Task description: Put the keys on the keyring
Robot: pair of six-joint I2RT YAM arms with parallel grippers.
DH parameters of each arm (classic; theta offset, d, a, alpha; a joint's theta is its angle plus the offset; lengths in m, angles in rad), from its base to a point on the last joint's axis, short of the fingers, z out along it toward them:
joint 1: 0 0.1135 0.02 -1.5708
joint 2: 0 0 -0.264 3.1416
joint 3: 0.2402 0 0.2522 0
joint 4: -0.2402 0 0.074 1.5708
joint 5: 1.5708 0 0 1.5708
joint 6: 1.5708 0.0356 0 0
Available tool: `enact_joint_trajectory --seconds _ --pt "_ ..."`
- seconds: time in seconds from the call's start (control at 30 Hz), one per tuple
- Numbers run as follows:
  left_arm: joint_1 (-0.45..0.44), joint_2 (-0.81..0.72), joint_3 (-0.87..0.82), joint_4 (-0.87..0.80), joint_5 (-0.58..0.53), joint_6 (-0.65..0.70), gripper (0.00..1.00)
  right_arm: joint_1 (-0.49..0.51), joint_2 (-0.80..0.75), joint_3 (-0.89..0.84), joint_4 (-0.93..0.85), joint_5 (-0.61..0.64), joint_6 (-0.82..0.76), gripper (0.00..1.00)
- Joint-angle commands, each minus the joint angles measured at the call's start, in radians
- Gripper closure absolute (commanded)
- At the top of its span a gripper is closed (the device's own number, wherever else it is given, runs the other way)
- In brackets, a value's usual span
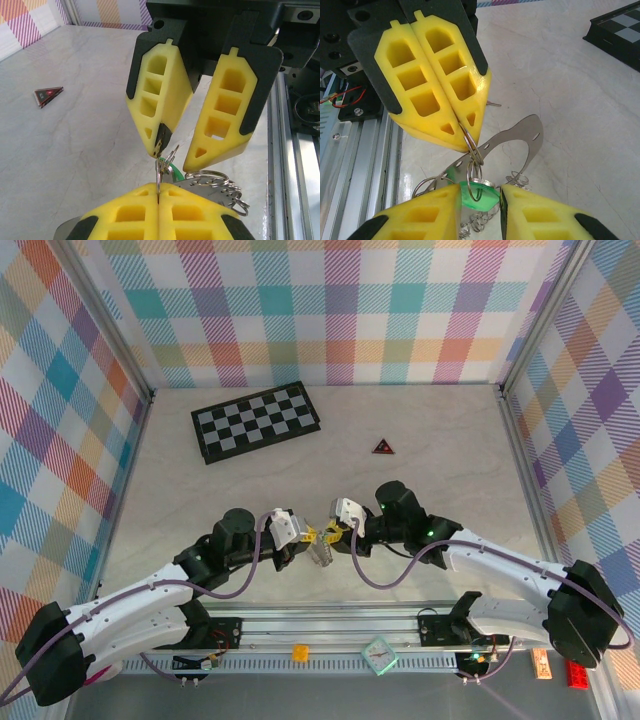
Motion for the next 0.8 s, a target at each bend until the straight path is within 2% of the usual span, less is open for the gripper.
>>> enact_joint_trajectory --seconds 0.0,0.37,0.6,0.77 --pt "0.005 -0.015 -0.004 0.062 0.03 -0.01 1.0 -0.005 -0.021 0.03 0.015 -0.016 -0.023 0.75" --pt "0.005 -0.002 0.005 0.062 0.049 -0.02 1.0 -0.005 -0.029 0.043 0.009 -0.009 -0.063 0.75" --pt "0.005 -0.001 0.007 0.076 0.049 -0.039 1.0 -0.005 -0.028 0.048 -0.03 -0.017 -0.102 0.98" --pt "0.018 0.022 0.011 0.127 0.081 -0.118 1.0 -0.002 -0.018 0.025 -0.034 0.0 -0.179 1.0"
